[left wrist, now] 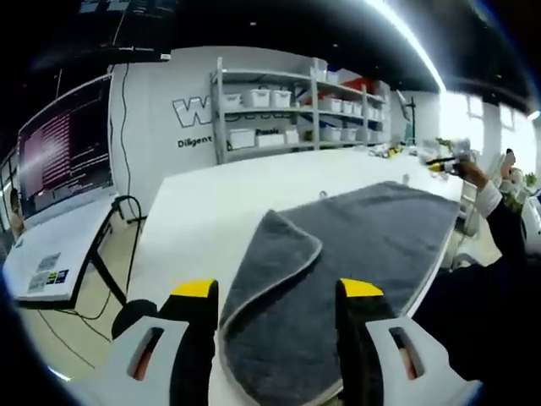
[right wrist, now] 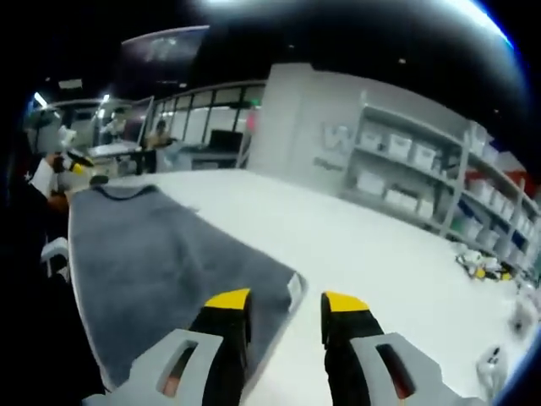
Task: Open the folded towel by lifting each exposed corner and separating the folded layers until the towel lies flat within the target outline without major curled edges
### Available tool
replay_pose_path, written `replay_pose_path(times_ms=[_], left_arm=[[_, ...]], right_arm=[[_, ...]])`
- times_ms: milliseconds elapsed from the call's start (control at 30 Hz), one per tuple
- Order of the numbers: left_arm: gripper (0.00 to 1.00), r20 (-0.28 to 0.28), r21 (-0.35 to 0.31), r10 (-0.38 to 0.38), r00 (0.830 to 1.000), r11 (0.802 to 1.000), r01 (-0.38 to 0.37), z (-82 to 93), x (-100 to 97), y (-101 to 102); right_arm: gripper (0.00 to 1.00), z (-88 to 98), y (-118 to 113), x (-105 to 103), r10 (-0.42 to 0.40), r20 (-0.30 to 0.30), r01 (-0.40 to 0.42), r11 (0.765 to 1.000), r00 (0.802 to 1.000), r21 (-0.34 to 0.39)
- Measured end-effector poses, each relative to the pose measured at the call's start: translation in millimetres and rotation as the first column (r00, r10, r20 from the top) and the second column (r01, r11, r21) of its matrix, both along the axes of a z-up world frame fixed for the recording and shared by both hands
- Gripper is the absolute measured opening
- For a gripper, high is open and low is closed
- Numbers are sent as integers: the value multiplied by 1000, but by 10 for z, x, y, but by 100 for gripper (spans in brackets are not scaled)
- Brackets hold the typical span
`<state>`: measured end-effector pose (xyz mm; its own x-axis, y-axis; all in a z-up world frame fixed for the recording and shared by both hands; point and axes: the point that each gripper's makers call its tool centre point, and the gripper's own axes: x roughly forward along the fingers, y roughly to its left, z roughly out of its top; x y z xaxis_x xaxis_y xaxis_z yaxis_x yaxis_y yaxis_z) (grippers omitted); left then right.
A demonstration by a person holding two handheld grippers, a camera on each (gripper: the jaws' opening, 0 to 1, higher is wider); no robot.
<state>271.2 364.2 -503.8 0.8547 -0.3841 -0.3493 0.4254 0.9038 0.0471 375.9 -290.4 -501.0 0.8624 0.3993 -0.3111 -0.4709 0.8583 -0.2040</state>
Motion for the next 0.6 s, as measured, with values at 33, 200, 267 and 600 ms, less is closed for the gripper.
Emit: replay_pose_path(times_ms=[33, 200, 267, 600], left_arm=[[61, 7, -4, -2, 1000, 1000, 2, 14, 8, -14], [70, 64, -30, 14, 998, 999, -12, 115, 80, -63], [72, 86, -39, 11, 996, 999, -8, 150, 95, -95], [94, 263, -118, 52, 963, 993, -22, 435, 239, -256]], right_arm=[[30, 0, 13, 3, 2, -1, -2, 1000, 1000, -1], [28, 124, 130, 59, 37, 52, -39, 999, 998, 27], [28, 125, 188, 72, 56, 47, -58, 998, 997, 33], [26, 46, 361, 172, 109, 19, -110, 993, 994, 30]])
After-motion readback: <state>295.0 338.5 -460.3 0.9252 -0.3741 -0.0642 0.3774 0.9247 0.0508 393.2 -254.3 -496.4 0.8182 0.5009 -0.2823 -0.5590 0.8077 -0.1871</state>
